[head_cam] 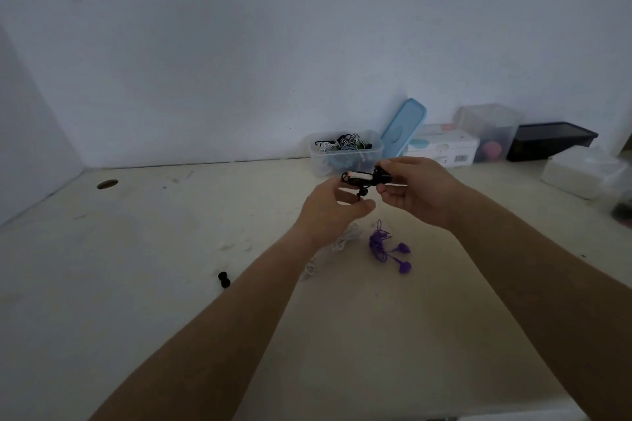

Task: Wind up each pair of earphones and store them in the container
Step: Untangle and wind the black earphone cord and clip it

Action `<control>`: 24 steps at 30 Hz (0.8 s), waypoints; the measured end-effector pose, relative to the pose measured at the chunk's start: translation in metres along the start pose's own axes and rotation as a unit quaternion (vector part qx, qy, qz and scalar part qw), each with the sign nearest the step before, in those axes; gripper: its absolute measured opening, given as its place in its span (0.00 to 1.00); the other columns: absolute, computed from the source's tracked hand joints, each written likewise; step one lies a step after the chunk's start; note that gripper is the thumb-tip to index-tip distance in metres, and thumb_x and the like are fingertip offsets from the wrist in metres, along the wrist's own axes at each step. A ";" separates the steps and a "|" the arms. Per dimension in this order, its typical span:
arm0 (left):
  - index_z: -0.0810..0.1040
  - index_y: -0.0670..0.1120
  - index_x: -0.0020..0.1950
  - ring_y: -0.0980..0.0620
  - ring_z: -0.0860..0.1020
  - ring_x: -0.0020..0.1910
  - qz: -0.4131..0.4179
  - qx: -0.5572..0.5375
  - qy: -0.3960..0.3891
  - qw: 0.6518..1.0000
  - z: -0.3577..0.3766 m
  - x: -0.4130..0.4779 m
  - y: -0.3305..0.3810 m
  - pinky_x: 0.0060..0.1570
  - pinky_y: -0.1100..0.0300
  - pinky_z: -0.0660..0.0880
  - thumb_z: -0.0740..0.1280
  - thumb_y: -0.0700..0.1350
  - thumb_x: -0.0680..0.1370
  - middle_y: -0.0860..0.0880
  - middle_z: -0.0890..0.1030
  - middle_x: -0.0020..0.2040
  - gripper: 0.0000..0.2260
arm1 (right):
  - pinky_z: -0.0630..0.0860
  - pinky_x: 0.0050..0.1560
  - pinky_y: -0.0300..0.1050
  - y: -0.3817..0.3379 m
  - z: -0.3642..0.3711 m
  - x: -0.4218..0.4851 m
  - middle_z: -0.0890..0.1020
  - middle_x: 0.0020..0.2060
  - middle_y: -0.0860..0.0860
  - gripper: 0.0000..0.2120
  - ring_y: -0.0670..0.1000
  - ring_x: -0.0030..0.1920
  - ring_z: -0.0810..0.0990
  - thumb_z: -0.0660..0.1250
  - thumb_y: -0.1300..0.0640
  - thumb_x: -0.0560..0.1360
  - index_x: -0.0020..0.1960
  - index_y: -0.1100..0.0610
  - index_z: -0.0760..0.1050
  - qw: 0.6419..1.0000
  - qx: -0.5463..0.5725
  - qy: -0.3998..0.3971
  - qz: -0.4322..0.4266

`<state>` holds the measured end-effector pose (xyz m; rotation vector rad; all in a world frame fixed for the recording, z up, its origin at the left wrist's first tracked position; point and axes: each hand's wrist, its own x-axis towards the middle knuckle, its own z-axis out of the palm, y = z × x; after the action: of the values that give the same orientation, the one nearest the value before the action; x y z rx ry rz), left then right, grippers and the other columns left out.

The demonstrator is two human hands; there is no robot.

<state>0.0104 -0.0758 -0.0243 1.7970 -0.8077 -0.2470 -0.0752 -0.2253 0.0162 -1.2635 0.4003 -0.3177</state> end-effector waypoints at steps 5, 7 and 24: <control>0.83 0.48 0.49 0.59 0.78 0.33 -0.007 -0.014 0.038 0.999 -0.013 -0.001 0.004 0.38 0.63 0.73 0.72 0.38 0.75 0.51 0.83 0.38 0.06 | 0.80 0.40 0.41 0.001 0.000 -0.002 0.80 0.44 0.56 0.11 0.51 0.37 0.80 0.73 0.53 0.74 0.51 0.60 0.80 0.997 -0.001 -0.073 0.026; 0.84 0.46 0.50 0.57 0.79 0.33 -0.021 -0.024 0.036 0.999 -0.021 -0.006 0.008 0.37 0.63 0.74 0.71 0.38 0.75 0.49 0.84 0.39 0.06 | 0.79 0.42 0.41 0.001 0.003 -0.004 0.79 0.44 0.54 0.13 0.50 0.38 0.78 0.76 0.52 0.68 0.48 0.58 0.82 0.991 -0.044 -0.121 0.033; 0.83 0.41 0.52 0.53 0.84 0.51 -0.033 -0.135 0.093 0.986 -0.109 -0.073 0.014 0.53 0.61 0.80 0.74 0.32 0.73 0.46 0.86 0.50 0.10 | 0.78 0.48 0.49 0.028 0.081 -0.033 0.82 0.37 0.54 0.05 0.55 0.41 0.82 0.69 0.66 0.75 0.47 0.58 0.76 0.965 -0.116 -0.228 0.048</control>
<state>0.0081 0.0504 0.0141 1.5666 -0.5551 -0.2176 -0.0669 -0.1344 0.0135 -1.4945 0.1018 0.1099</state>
